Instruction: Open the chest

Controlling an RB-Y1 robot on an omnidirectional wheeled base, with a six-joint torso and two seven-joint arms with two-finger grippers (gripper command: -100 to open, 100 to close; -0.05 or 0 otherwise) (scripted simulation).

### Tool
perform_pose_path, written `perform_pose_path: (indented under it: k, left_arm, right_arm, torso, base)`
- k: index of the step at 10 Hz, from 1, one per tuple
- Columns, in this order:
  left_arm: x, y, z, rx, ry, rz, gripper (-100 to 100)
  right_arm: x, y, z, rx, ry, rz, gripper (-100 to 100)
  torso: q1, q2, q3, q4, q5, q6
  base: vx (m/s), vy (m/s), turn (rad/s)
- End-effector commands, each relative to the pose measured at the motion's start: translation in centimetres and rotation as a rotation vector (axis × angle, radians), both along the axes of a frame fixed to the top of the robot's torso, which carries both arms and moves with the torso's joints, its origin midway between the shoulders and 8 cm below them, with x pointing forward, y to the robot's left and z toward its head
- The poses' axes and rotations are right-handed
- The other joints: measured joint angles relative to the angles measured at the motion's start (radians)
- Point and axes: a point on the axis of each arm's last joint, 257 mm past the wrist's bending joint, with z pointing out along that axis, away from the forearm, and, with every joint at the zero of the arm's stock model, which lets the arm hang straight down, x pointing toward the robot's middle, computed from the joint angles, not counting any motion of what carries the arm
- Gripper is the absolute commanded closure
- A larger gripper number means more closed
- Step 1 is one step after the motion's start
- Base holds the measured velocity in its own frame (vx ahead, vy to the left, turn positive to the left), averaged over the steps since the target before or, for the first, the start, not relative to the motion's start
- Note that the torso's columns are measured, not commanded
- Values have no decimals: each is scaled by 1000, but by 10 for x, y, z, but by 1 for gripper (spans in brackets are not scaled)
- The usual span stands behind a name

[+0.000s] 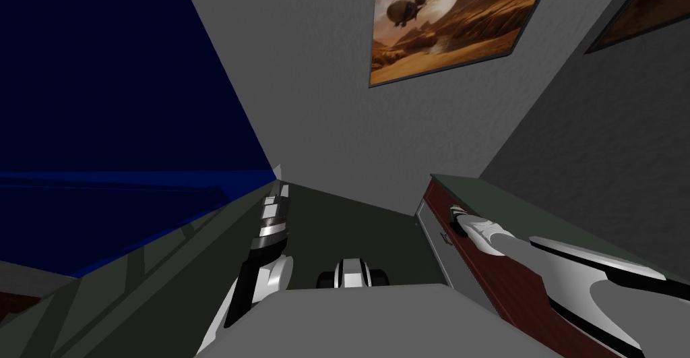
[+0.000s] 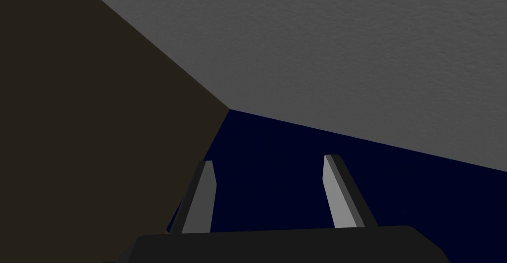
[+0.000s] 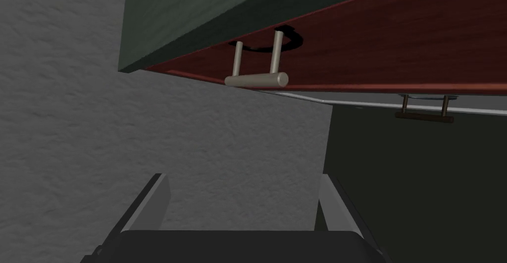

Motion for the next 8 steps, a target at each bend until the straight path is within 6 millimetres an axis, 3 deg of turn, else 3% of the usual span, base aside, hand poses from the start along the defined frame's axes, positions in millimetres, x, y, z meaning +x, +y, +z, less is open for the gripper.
perform_pose_path:
  k: [1,5,8]
  left_arm:
    - [0,0,0,0,0,0,0]
    - [0,0,0,0,0,0,0]
    - [0,0,0,0,0,0,0]
  right_arm:
    - [-5,-7,1,4,16,7,-100]
    - [-20,-23,5,15,46,17,-100]
    - [-20,-13,-7,15,43,5,-100]
  torso:
    - [1,0,0,0,0,0]
    - [0,0,0,0,0,0]
    - [-3,-1,-1,0,-1,-1]
  base:
    - [8,-14,-48]
    - [13,-26,-72]
    - [25,-88,34]
